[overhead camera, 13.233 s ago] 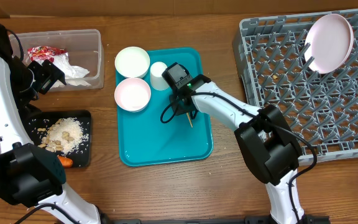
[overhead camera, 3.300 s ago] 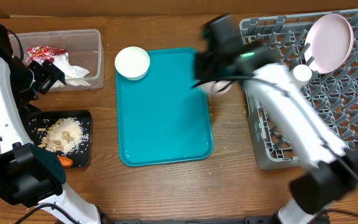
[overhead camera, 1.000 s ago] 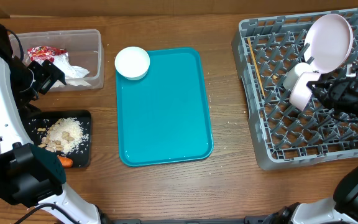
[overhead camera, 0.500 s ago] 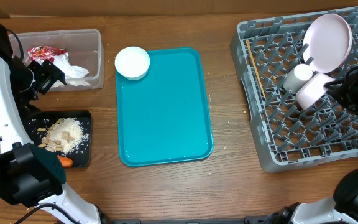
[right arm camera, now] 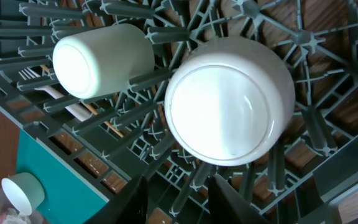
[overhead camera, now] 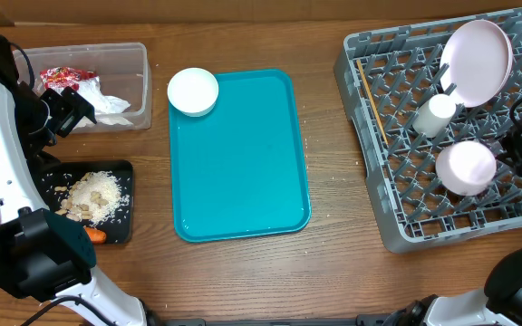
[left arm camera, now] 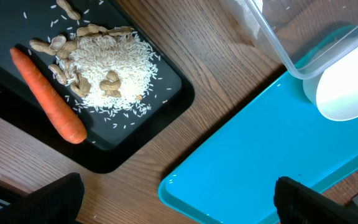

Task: Sort waste into correct bins and load items into the dishwasher rack
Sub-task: 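Lower the pink bowl into the rack and open the right gripper, then move the right gripper left to the white bowl on the tray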

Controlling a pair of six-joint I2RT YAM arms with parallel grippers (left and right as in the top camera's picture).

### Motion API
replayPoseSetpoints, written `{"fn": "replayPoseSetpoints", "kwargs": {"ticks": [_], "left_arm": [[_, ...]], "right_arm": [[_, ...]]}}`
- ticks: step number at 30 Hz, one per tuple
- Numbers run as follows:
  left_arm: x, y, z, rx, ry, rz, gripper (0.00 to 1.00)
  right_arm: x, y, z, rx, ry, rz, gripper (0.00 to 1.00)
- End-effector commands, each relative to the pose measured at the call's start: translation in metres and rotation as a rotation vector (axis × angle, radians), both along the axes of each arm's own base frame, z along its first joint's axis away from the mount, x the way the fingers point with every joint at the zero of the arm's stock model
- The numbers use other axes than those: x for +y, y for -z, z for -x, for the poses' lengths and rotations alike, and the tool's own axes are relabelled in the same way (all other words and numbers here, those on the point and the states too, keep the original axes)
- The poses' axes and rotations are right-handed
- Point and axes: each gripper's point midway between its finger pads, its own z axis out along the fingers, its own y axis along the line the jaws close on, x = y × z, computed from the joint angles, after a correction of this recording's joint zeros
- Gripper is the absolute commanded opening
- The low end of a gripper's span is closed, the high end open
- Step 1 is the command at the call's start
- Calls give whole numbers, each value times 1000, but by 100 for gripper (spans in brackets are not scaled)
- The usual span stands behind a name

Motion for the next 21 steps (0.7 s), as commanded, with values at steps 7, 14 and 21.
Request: {"fn": "replayPoseSetpoints", "kwargs": {"ticks": [7, 14, 21], "left_arm": [[-4, -8, 2, -19, -6, -3, 100], [-4, -8, 2, -19, -6, -3, 100], [-4, -8, 2, -19, -6, -3, 100]], "right_arm": [[98, -21, -43, -88, -288, 50, 36], [277, -48, -103, -405, -680, 50, 100], [456, -31, -132, -656, -840, -32, 100]]}}
